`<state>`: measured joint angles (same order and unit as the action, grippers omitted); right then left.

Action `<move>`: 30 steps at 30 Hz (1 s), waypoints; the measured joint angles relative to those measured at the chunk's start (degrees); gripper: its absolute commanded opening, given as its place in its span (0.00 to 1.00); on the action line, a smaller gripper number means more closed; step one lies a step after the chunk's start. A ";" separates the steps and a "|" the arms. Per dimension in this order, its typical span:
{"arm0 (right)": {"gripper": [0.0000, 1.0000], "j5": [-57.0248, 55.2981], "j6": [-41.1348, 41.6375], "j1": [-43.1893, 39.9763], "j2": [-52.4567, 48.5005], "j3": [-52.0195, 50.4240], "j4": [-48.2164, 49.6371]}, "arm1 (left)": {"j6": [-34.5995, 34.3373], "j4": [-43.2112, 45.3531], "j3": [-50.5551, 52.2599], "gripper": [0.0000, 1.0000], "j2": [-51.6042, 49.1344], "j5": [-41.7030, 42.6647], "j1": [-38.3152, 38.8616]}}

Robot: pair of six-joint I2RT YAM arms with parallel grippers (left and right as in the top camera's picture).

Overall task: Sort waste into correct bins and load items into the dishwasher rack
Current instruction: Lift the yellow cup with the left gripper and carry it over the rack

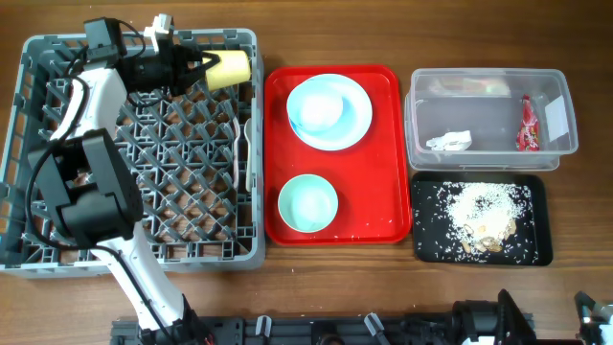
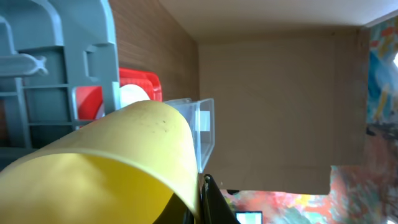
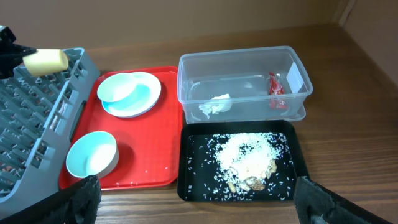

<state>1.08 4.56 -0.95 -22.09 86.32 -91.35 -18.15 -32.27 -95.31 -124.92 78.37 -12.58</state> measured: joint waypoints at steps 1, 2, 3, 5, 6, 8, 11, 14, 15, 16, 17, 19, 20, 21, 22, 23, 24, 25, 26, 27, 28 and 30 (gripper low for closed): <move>1.00 0.00 0.00 0.00 0.00 0.00 0.02 | -0.02 0.00 0.00 0.04 -0.02 -0.26 0.00; 1.00 0.02 0.00 0.00 0.00 0.00 0.00 | -0.02 0.09 0.00 0.04 -0.07 -0.57 0.07; 1.00 0.00 0.00 0.00 0.00 0.00 0.00 | 0.00 0.44 0.00 0.04 -0.17 -0.59 0.11; 1.00 0.00 0.00 0.00 0.00 0.00 0.02 | 0.00 0.63 0.00 0.04 -1.01 -0.61 0.31; 1.00 0.00 0.00 0.00 0.00 0.00 0.00 | -0.02 0.63 0.00 0.04 -1.42 -0.48 0.33; 1.00 0.02 0.00 0.00 0.00 0.00 0.00 | -0.15 0.92 -0.02 0.04 -2.67 1.99 0.42; 1.00 0.02 0.00 0.00 0.00 0.00 0.02 | -0.17 0.74 -0.02 0.04 -3.58 4.26 -0.07; 1.00 0.02 0.00 0.00 0.00 0.00 0.02 | -0.70 0.59 -0.02 0.04 -3.98 5.29 -0.61; 1.00 0.00 -0.02 0.00 0.00 0.00 0.00 | -1.03 0.55 -0.02 0.18 -4.00 5.40 -0.74; 1.00 0.02 0.00 0.00 0.00 0.00 0.00 | -1.42 0.42 -0.02 1.00 -4.07 5.51 -0.94; 1.00 0.02 0.00 0.00 0.00 0.00 0.00 | -1.44 0.44 -0.02 1.00 -4.11 5.51 -1.09; 1.00 0.00 0.00 0.00 0.00 0.00 0.00 | -1.95 0.17 0.00 1.00 -4.33 4.35 -1.49; 1.00 0.02 0.00 0.00 0.00 0.00 0.00 | -2.16 -0.09 0.00 1.00 -4.63 3.80 -1.81; 1.00 0.00 0.00 0.00 0.00 0.00 0.00 | -2.21 -0.52 0.00 1.00 -4.94 3.13 -2.12; 1.00 0.02 0.00 0.00 0.00 0.00 0.00 | -2.36 -0.85 0.00 1.00 -5.11 2.71 -2.29; 1.00 0.02 0.00 0.00 0.00 0.00 0.02 | -2.69 -1.62 0.11 1.00 -5.22 2.45 -2.56; 1.00 0.02 0.00 0.00 0.00 0.00 0.00 | -2.75 -1.66 0.09 1.00 -5.22 2.32 -2.75; 1.00 0.02 0.00 0.00 0.00 0.00 0.02 | -2.73 -1.88 0.09 1.00 -5.22 2.36 -2.91; 1.00 0.00 -0.02 0.00 0.00 0.00 0.00 | -2.71 -2.10 0.04 1.00 -5.20 2.23 -2.91; 1.00 0.02 0.00 0.00 0.00 0.00 0.00 | -2.71 -2.27 0.02 1.00 -5.20 2.27 -2.93; 1.00 0.02 0.00 0.00 0.00 0.00 0.00 | -2.71 -2.45 0.02 1.00 -5.20 2.27 -2.97; 0.99 0.00 0.00 0.00 0.00 0.00 0.00 | -2.73 -2.71 0.02 1.00 -5.20 2.27 -3.04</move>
<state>1.08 4.56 -0.95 -22.09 86.32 -91.35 -20.88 -34.98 -95.29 -130.13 80.64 -15.62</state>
